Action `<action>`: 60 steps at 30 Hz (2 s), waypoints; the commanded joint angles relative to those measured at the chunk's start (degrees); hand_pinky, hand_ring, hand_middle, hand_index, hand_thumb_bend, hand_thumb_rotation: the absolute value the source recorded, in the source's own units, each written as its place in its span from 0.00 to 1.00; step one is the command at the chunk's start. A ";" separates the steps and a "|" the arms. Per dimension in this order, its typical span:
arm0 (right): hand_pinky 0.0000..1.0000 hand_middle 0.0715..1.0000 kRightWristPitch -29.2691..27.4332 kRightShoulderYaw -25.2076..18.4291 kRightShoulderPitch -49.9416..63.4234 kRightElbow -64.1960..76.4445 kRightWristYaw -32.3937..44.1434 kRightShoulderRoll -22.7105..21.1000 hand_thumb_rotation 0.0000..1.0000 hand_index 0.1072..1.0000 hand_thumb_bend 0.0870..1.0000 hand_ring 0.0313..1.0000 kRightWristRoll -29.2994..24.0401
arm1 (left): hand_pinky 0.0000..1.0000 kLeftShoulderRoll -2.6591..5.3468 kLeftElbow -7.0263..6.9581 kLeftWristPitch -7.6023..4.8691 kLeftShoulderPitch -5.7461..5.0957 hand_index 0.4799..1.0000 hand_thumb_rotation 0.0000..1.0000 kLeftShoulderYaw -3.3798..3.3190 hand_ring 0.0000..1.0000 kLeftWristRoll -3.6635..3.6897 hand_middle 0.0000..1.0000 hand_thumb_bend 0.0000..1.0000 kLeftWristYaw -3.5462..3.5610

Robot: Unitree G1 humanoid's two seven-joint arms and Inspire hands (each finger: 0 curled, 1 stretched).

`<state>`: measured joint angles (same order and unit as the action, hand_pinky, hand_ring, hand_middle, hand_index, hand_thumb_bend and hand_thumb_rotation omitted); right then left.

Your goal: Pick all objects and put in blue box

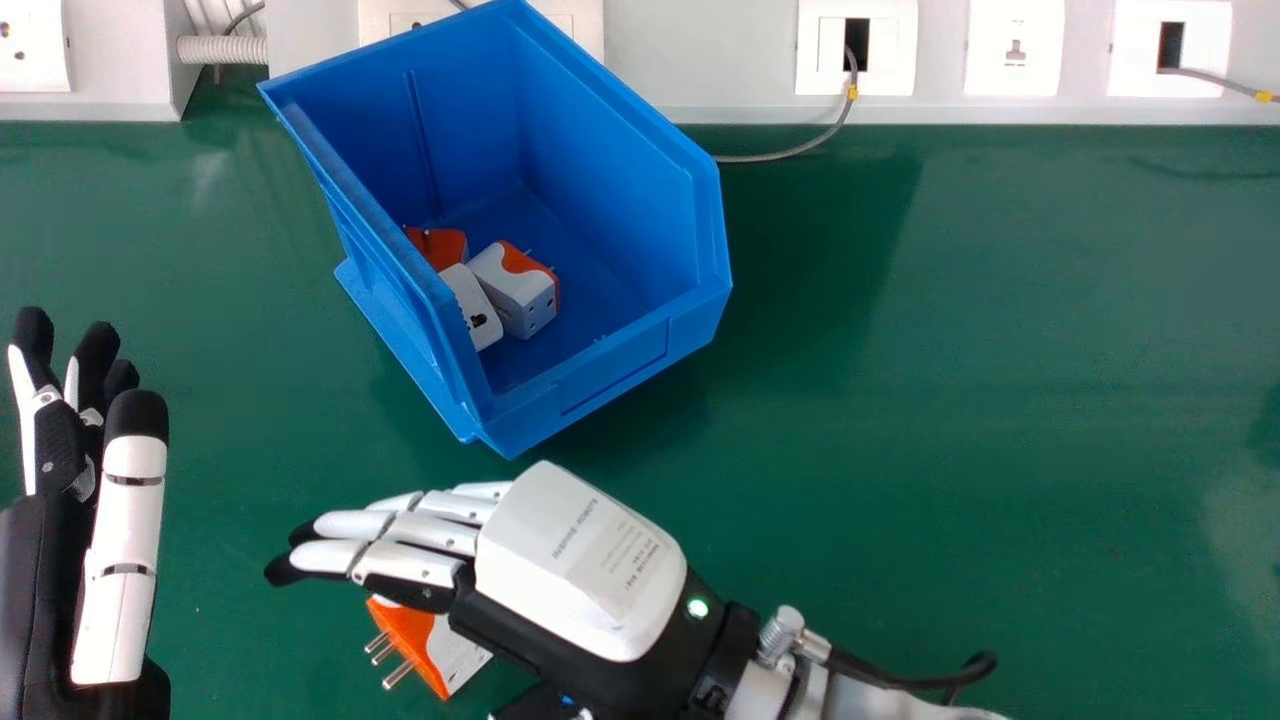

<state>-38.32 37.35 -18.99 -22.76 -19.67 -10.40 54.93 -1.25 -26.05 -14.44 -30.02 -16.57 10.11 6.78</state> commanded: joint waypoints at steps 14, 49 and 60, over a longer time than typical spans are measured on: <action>0.61 0.86 6.26 4.92 -8.80 -12.52 -0.87 3.56 0.57 0.83 0.34 0.79 2.15 | 1.00 -0.20 -3.17 -0.28 -0.95 1.00 0.83 -0.06 1.00 -0.36 1.00 0.45 -0.76; 0.66 0.87 17.55 9.64 -14.71 -17.83 7.97 7.55 0.59 0.84 0.49 0.81 2.08 | 1.00 -0.47 -4.92 0.78 -2.66 1.00 0.85 -0.33 1.00 -0.75 1.00 0.45 -0.93; 0.67 0.86 20.54 11.25 -15.76 -20.23 7.07 7.72 0.54 0.84 0.48 0.81 3.46 | 1.00 -0.44 -5.41 0.90 -2.92 1.00 0.84 -0.56 1.00 -0.62 1.00 0.47 -1.06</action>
<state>-18.18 48.39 -33.59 -42.60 -11.74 -2.84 58.12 -1.32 -30.10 -13.00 -32.53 -16.64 9.20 5.78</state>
